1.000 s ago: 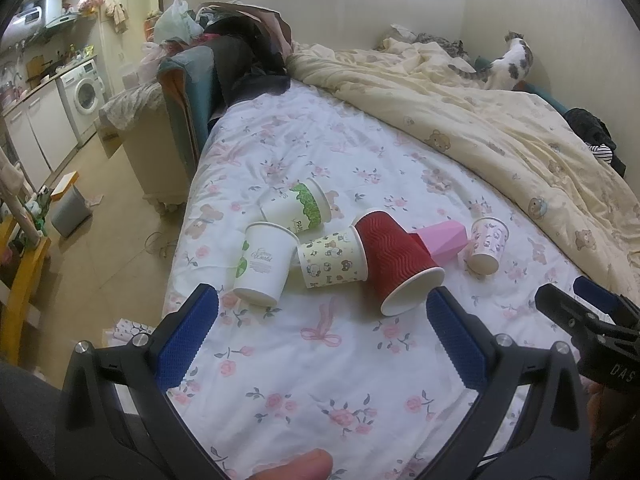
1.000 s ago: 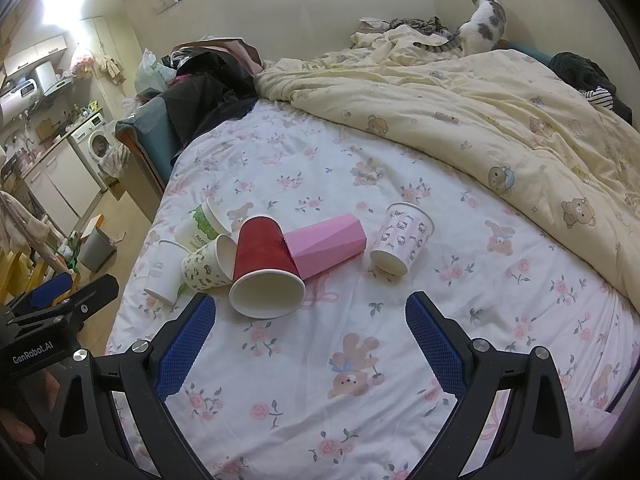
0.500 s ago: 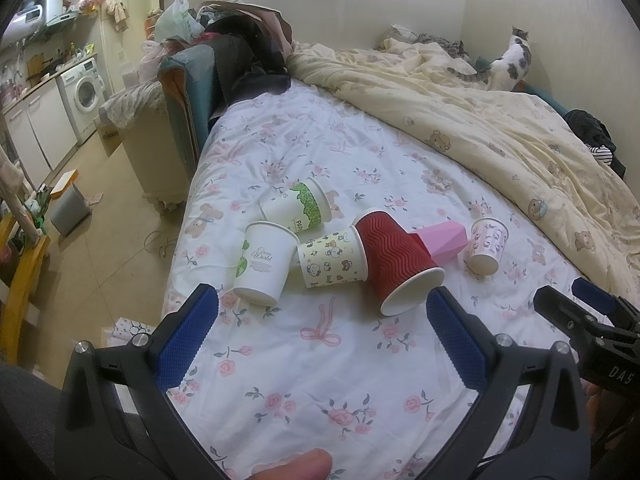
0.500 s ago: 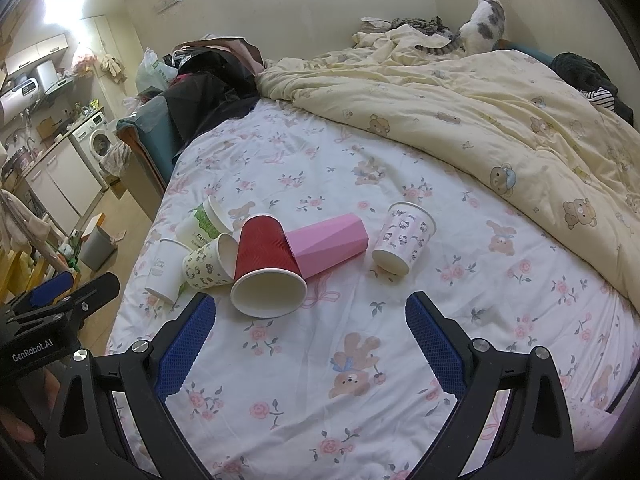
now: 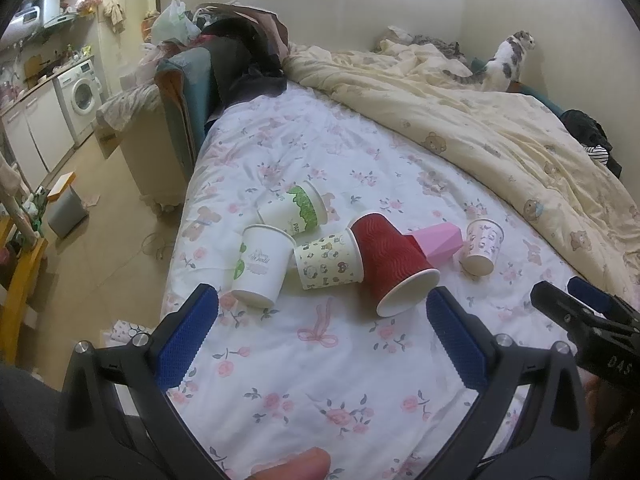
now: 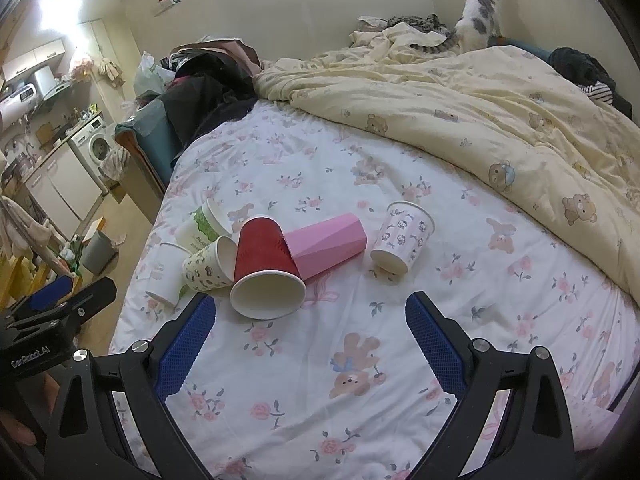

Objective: Flip cup upside down
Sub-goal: 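Move the left tool to the upright white Green World cup and grasp it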

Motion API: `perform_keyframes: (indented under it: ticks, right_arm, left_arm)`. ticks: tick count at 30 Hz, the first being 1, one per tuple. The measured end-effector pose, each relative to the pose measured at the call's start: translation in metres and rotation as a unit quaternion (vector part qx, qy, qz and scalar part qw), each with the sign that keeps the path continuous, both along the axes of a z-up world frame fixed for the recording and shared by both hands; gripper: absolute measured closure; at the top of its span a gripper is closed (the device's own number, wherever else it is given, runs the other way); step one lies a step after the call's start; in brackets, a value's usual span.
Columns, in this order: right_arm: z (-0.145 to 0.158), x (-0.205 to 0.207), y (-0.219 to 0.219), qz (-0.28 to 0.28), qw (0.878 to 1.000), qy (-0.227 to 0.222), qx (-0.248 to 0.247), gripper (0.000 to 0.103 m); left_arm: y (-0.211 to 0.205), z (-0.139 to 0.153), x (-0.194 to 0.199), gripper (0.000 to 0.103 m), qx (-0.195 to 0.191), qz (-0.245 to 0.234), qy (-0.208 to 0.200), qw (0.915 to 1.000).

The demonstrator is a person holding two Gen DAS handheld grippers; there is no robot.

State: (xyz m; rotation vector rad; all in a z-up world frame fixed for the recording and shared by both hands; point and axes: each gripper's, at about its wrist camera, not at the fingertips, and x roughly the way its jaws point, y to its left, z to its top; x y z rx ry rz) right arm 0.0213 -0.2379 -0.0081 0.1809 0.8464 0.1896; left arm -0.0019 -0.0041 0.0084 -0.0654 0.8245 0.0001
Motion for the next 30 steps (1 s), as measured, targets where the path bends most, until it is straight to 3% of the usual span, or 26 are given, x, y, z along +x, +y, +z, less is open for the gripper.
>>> perform_keyframes:
  ticks: [7,12,16,21,24,28,30]
  right_arm:
    - [0.017,0.022,-0.004,0.018,1.000,0.006,0.005,0.005]
    - [0.011,0.050,0.002,0.038,0.999,0.039,-0.001,0.005]
    - [-0.004,0.071,0.010,0.068,0.995,0.078,0.013,0.005]
    - [-0.019,0.089,0.025,0.110,0.988,0.108,0.015,0.005]
    - [-0.027,0.101,0.031,0.123,0.985,0.120,0.012,0.005]
    - [-0.032,0.111,0.035,0.123,0.985,0.118,0.000,0.005]
    - [-0.034,0.114,0.035,0.122,0.985,0.119,-0.002,0.005]
  left_arm:
    - [0.007,0.014,0.023,0.000,-0.003,-0.019,0.018,0.9996]
    - [0.024,0.008,0.058,0.000,-0.010,-0.042,0.077,0.9961]
    - [0.038,-0.014,0.090,0.000,-0.011,-0.084,0.165,0.9827]
    - [0.044,-0.032,0.114,0.000,0.070,-0.150,0.206,0.9644]
    - [0.045,-0.057,0.132,0.001,0.127,-0.185,0.257,0.9402]
    - [0.058,-0.074,0.154,0.001,0.107,-0.159,0.285,0.9390]
    - [0.060,-0.091,0.165,0.003,0.086,-0.151,0.314,0.9334]
